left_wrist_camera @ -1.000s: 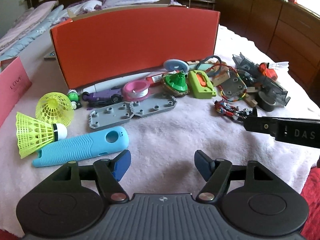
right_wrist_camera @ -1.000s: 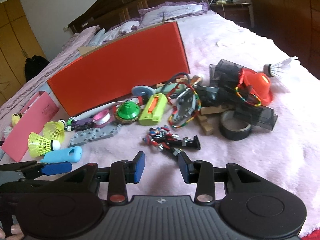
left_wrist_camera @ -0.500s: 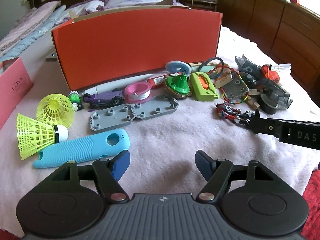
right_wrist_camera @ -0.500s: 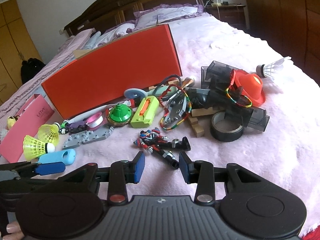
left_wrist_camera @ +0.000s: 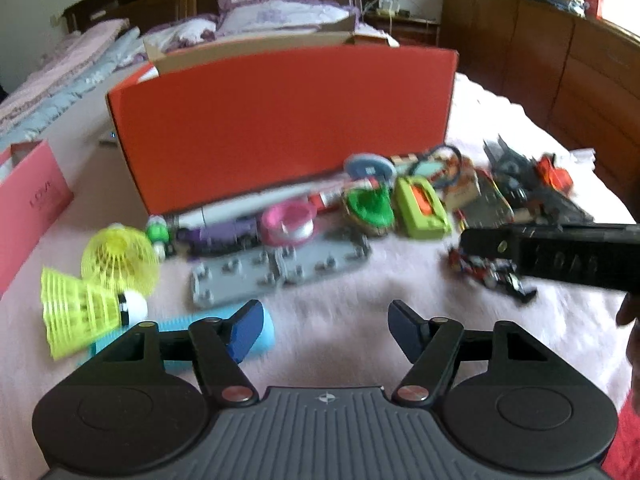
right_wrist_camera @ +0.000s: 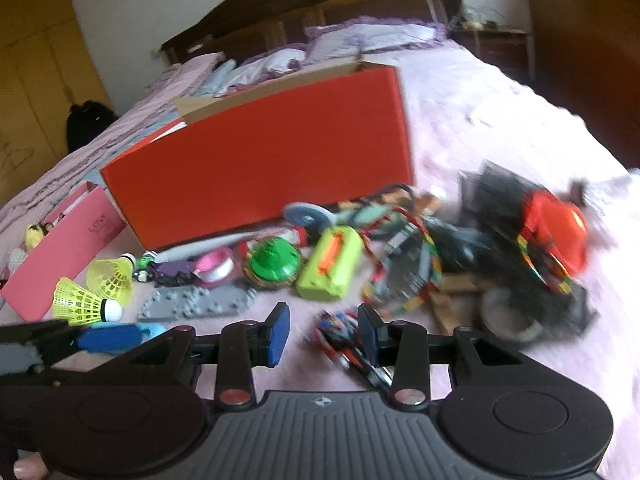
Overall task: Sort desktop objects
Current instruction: 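Move both open grippers back over the toy pile, then grasp the pink tape ring with the left gripper while the right grasps the lime green toy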
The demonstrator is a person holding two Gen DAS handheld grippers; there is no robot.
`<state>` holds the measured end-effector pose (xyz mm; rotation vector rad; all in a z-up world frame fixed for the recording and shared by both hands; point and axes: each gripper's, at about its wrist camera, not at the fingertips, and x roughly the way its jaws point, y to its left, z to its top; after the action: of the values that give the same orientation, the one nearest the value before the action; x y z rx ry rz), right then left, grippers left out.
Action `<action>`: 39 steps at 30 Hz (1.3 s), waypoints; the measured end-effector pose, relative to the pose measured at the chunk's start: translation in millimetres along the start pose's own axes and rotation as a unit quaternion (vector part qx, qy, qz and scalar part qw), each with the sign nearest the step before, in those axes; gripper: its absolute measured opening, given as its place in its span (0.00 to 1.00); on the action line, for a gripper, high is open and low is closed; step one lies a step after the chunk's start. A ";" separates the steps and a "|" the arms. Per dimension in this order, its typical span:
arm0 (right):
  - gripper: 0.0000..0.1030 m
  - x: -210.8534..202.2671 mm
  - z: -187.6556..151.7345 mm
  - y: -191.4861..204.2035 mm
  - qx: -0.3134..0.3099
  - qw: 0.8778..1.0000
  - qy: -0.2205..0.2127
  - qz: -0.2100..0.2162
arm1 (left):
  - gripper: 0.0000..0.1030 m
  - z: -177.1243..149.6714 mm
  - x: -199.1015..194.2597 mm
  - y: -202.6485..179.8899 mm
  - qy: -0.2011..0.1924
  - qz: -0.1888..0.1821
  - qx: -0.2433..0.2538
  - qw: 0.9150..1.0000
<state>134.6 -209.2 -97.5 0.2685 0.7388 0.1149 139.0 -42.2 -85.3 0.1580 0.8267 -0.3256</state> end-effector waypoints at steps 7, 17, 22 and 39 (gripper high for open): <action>0.39 27.5 15.9 13.2 -0.003 1.000 0.001 0.002 | 0.66 26.1 21.5 5.3 -0.020 0.014 0.038 0.999; 0.41 68.6 25.3 -4.9 0.029 0.999 0.034 -0.028 | 0.38 46.8 67.9 -2.5 -0.007 0.014 0.109 0.994; 0.37 75.1 18.4 -8.9 0.048 0.998 0.029 -0.013 | 0.16 38.6 75.8 3.9 0.005 -0.011 0.069 0.998; 0.21 -8.0 -29.4 -2.5 0.073 0.997 0.021 0.035 | 0.09 -16.1 -7.5 -0.2 -0.001 -0.067 0.012 0.998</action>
<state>108.9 -207.3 -113.8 0.4318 0.7806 0.1337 123.0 -36.5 -90.4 0.1245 0.8331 -0.4617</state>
